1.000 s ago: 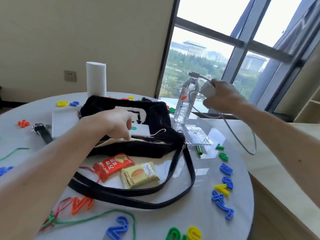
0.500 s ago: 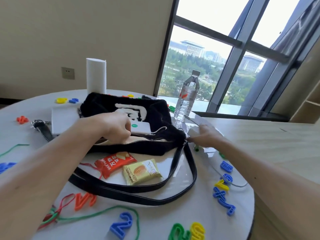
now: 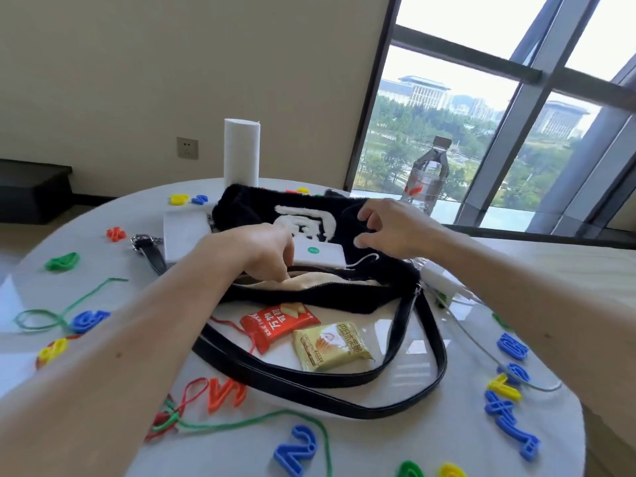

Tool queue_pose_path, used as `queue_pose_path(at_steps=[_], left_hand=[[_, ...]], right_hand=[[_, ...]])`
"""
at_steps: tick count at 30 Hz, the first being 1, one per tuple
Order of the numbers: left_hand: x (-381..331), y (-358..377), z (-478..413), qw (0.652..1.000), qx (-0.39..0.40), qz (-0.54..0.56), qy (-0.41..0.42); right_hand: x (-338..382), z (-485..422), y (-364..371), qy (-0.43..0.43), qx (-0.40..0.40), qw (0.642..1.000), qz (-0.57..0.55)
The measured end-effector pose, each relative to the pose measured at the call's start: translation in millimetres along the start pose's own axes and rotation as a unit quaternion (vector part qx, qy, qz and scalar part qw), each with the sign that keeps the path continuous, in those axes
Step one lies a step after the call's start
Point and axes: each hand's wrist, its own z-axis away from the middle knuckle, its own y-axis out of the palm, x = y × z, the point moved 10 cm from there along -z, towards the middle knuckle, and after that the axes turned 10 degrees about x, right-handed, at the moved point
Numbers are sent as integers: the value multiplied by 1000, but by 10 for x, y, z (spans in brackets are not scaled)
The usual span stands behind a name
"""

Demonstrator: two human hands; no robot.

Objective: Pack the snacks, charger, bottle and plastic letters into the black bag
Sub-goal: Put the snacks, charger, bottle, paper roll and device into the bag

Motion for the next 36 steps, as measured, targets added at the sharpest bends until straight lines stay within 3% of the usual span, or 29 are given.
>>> queue_pose_path(at_steps=[3,11,16,20,23,25,26,28,32,36], left_hand=[[7,-48,49,1000,-15,-10,9],[86,-52,222,998,-47,-39,24],[51,-66,282,992,-102,-36,66],[22,-103,320,987,-124,-43,95],[-20,-120,349,983,-140,-67,102],[-75,-157,385,976,-167,-85,107],[-100,-194,414,971,-188,-96,110],[-128,-292,475,958,-240,-114,110],[-113,-439,541,945,-294,-111,93],[-160,-516,572,942,-307,-96,91]], right_hand=[[414,-193,299,-66,35,997,10],[601,-488,682,-123,137,983,-19],[624,-492,611,-145,63,987,-12],[454,-321,139,-106,-40,985,-129],[383,-143,-209,-94,-55,940,-322],[382,10,-321,-92,-25,874,-476],[400,99,-364,-95,-12,846,-525],[435,263,-406,-107,10,822,-559],[638,529,-262,-149,98,835,-520],[757,500,-26,-111,103,946,-285]])
